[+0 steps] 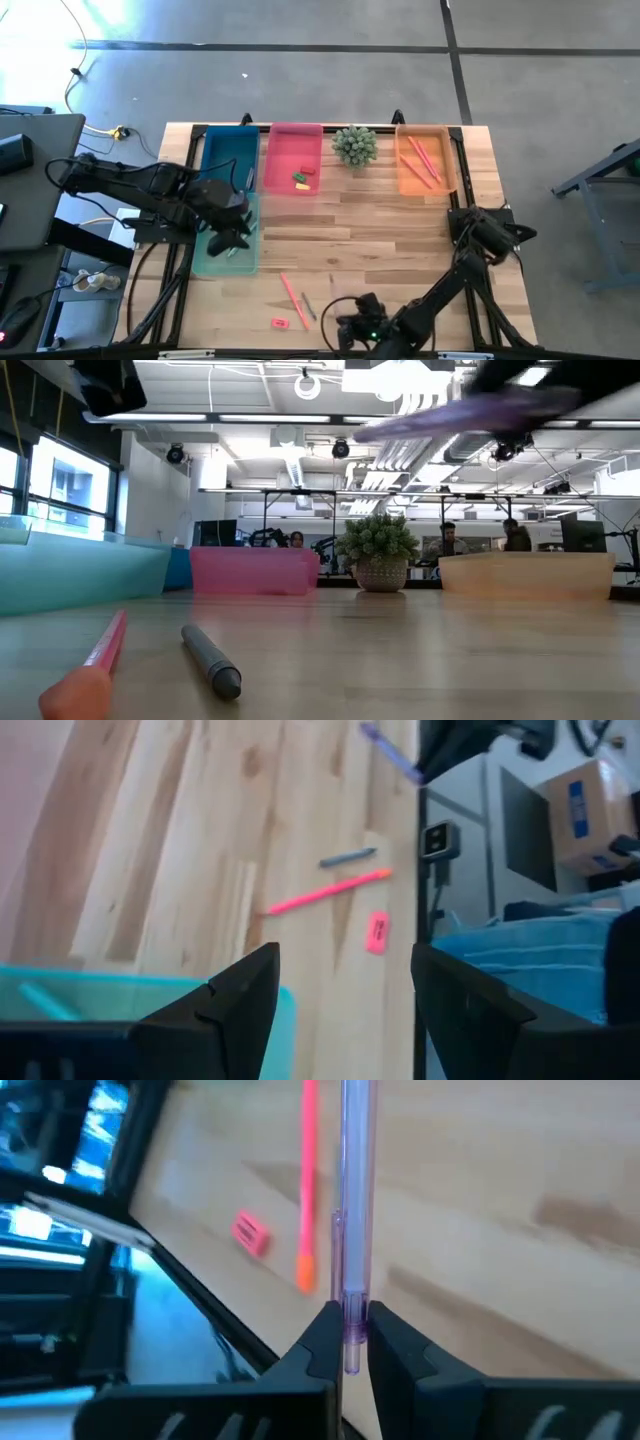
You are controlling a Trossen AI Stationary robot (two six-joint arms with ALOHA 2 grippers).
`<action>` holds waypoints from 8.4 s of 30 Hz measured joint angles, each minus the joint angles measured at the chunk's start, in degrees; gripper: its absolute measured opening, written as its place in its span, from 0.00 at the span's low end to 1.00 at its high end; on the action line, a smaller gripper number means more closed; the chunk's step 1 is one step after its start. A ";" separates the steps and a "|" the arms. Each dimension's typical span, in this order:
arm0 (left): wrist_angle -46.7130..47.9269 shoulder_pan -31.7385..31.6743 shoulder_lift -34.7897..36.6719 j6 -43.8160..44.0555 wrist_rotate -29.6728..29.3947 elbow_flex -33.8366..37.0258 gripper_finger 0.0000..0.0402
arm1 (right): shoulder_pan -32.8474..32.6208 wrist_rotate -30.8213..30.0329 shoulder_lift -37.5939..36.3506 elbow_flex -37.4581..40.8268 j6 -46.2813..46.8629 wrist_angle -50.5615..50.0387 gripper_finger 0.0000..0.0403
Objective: Sort crayons/erasers/pens/pencils in bins
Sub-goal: Put the purple pen into the light blue bin, then put the pink eraser into the pink bin
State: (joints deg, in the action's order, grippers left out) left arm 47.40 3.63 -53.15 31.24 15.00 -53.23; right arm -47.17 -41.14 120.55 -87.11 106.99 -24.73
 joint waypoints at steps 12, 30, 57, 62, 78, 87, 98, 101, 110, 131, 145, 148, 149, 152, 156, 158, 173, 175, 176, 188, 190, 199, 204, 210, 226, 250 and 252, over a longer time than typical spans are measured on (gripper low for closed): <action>-8.26 3.04 -1.66 0.02 -0.37 0.00 0.53 | 6.36 -4.26 0.00 -6.88 -18.08 0.61 0.03; -15.57 10.78 -6.16 -3.41 -0.15 0.02 0.53 | 13.89 -4.25 -0.02 -19.47 -44.81 0.66 0.03; -35.37 11.00 -2.05 -7.50 -11.07 0.00 0.53 | 15.93 -1.85 -0.02 -29.24 -60.97 -2.43 0.03; -37.55 11.02 -2.03 -8.28 -11.62 0.00 0.53 | 16.88 0.09 -0.02 -29.24 -61.92 -2.45 0.03; -35.17 11.00 -2.03 -10.45 -11.49 0.00 0.11 | 17.67 0.93 -0.02 -29.24 -62.08 -3.15 0.03; -30.69 11.02 -1.98 -10.88 -11.45 -0.01 0.05 | 19.42 5.50 -0.02 -29.18 -62.06 -4.41 0.14; -9.34 10.77 1.47 -8.74 -19.11 0.04 0.05 | 23.10 12.12 -0.53 -29.18 -61.83 -11.23 0.37; -2.21 9.84 3.31 -6.38 -20.26 0.04 0.06 | 24.59 14.12 -1.26 -29.18 -62.00 -12.52 0.38; 15.01 7.72 9.11 4.31 -23.49 0.04 0.05 | 29.35 18.47 -3.23 -29.18 -66.40 -17.95 0.38; 24.69 1.19 5.21 19.57 -24.01 4.68 0.05 | 37.10 26.39 -3.19 -29.18 -63.33 -22.44 0.38; 19.58 -2.29 4.83 24.56 -10.11 14.31 0.05 | 36.14 26.38 -3.10 -29.20 -63.48 -27.41 0.38; 18.15 -2.29 3.93 25.07 -9.61 14.98 0.05 | 36.14 26.75 -3.10 -29.18 -63.48 -27.43 0.38; 18.35 -2.29 3.49 25.11 -9.61 15.08 0.05 | 36.14 27.37 -3.10 -29.18 -63.47 -27.45 0.38; 18.19 -2.29 1.91 25.16 -9.61 15.08 0.05 | 36.04 29.23 -3.10 -29.18 -62.72 -27.78 0.38; 18.21 -2.29 -0.34 25.16 -9.61 15.08 0.05 | 35.45 29.34 -3.10 -29.18 -62.00 -28.80 0.38; 18.21 -2.29 -1.46 25.17 -9.61 15.08 0.05 | 35.16 29.34 -3.10 -29.18 -62.01 -29.17 0.38; 15.47 -2.29 -7.47 26.90 -11.14 15.06 0.15 | 32.75 29.32 -3.06 -29.18 -62.45 -29.99 0.38; 14.86 -2.29 -7.50 26.91 -11.16 15.06 0.18 | 32.47 29.32 -3.06 -29.18 -62.44 -29.99 0.38; 14.93 -2.29 -7.48 26.89 -11.16 15.06 0.20 | 32.35 29.32 -3.06 -29.18 -62.41 -29.99 0.38; 15.06 -2.27 -6.26 26.47 -7.62 15.04 0.36 | 30.18 29.23 -3.06 -29.18 -55.78 -29.92 0.38; 15.12 -2.27 -5.34 27.46 -6.15 14.95 0.36 | 29.70 29.24 -3.06 -29.18 -54.91 -29.94 0.38; 15.08 0.01 -1.82 34.08 -7.90 8.44 0.36 | 26.65 30.16 -1.61 -29.20 -53.54 -30.38 0.38; 13.51 2.57 -1.88 35.63 -8.61 5.51 0.34 | 25.27 32.98 0.67 -29.20 -48.78 -30.74 0.38; 13.06 5.86 -1.88 34.58 -8.31 4.95 0.34 | 24.50 36.72 3.90 -29.20 -42.17 -29.98 0.38; 15.82 9.99 -1.91 31.56 -10.55 4.96 0.34 | 22.06 45.62 13.60 -29.20 -29.77 -17.75 0.38; 15.70 10.13 -1.92 30.98 -11.41 4.96 0.34 | 21.63 40.12 16.46 -29.18 -32.36 -21.75 0.38; 14.94 11.16 -1.92 31.09 -11.47 4.96 0.34 | 21.69 39.75 16.24 -29.18 -33.46 -23.83 0.38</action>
State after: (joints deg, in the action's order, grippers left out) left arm 62.34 14.79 -55.07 62.33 3.53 -48.27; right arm -25.48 -1.39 136.79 -116.29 73.53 -48.56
